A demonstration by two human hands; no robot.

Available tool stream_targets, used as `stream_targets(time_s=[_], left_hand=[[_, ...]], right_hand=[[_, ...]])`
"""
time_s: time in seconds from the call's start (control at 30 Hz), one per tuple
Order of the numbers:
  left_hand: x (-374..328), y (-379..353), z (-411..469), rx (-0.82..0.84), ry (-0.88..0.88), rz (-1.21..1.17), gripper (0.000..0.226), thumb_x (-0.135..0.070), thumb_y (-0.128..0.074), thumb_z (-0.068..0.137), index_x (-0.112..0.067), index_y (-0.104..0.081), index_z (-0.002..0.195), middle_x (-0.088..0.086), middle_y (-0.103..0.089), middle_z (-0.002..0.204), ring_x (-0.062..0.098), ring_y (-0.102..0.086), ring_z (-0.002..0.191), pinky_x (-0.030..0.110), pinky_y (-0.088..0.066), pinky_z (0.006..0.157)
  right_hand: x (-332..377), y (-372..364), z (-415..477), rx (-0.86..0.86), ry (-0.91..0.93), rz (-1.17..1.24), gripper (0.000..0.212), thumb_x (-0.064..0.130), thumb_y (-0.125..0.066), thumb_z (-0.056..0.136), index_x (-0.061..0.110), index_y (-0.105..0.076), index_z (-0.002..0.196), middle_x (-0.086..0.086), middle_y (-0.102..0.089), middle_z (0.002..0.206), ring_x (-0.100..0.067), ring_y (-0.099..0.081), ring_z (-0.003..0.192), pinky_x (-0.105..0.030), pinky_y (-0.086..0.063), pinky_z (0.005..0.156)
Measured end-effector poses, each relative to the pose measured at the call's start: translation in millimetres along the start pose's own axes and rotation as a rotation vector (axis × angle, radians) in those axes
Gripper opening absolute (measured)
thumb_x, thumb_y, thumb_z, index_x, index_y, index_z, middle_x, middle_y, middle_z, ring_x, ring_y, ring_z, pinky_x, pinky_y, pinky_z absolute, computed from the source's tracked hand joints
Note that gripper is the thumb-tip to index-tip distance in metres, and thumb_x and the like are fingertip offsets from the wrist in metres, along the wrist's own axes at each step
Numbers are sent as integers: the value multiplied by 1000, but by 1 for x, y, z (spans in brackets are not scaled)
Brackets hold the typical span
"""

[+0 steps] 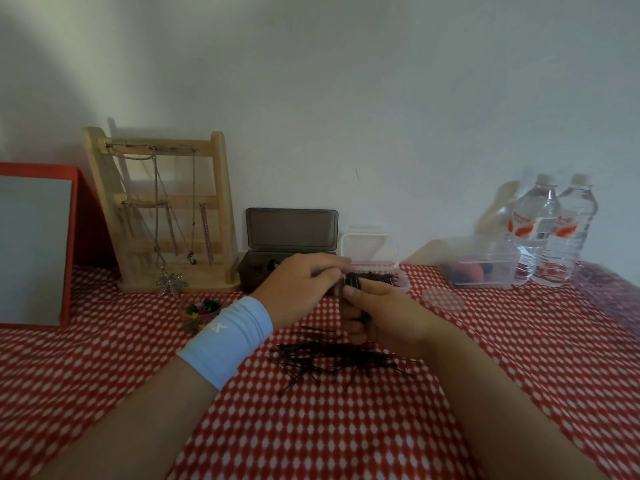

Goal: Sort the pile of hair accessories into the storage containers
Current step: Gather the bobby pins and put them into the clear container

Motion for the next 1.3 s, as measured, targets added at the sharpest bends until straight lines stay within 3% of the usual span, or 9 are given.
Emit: stream_targets(time_s=[0.13,0.27,0.4,0.47,0.53,0.63,0.8,1.1,1.3], left_hand=[[-7,5,18,11,-24,-10,30,-24,-44,102,-22,-68,121,-10,-64,128,0,-56,119,27,-39,110],[-8,6,49,-110,-26,-158,29,-19,-41,103,-21,-66,119,-6,-71,113,3,-65,106,36,-49,102],[4,-4,76,-96,12,-17,31,-22,-39,103,-22,-65,121,-7,-70,112,6,-63,109,33,-48,102],[13,-12,85,-70,34,70,32,-24,-39,103,-22,-63,124,-6,-68,119,9,-60,115,28,-45,103],[22,-21,91,-50,50,127,32,-24,-40,103,-23,-62,127,-5,-64,127,12,-57,119,24,-41,101],[38,-34,94,0,84,167,34,-26,-41,103,-24,-58,133,-3,-59,135,15,-53,123,26,-39,106],[56,-48,93,162,51,267,33,-29,-37,103,-29,-57,129,0,-64,123,18,-59,110,41,-47,98],[54,-60,91,224,-77,665,47,-37,-29,104,-20,-42,145,-4,-39,152,14,-28,142,31,-16,115],[54,-72,89,178,-131,656,55,-45,-27,103,-22,-23,154,-3,-31,158,12,-25,145,31,-11,121]], right_hand=[[17,14,2,-39,-33,-142,22,21,-37,109,14,-49,92,0,-42,70,-11,-38,57,-25,-33,54],[57,40,9,-191,-61,-683,19,25,-42,107,13,-52,96,0,-48,72,-13,-43,59,-27,-39,54],[80,64,36,-260,-144,-1002,14,18,-40,103,12,-53,104,0,-46,78,-12,-42,61,-24,-37,53],[78,73,49,-246,-149,-1217,17,14,-37,103,12,-52,112,1,-55,94,-11,-52,78,-23,-46,69],[68,81,60,-225,-157,-1358,27,13,-37,102,12,-52,125,-8,-61,122,-22,-59,105,-37,-49,93],[45,90,73,-137,-173,-1509,38,5,-44,97,15,-49,134,-9,-57,134,-26,-57,115,-40,-47,100],[41,97,74,-139,-30,-1523,36,8,-51,99,20,-58,132,-3,-58,123,-20,-56,110,-30,-43,97],[48,129,54,-303,130,-1271,29,13,-67,94,25,-73,120,13,-75,106,13,-60,85,1,-40,77],[50,131,51,-308,145,-1192,35,2,-64,92,29,-78,109,17,-75,100,17,-63,86,2,-44,73]])
Point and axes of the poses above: each hand's wrist, its own z-axis towards the middle knuckle, its own y-axis out of the back of the hand, x = y × z, the point moved 3 cm from there along z, towards the middle knuckle
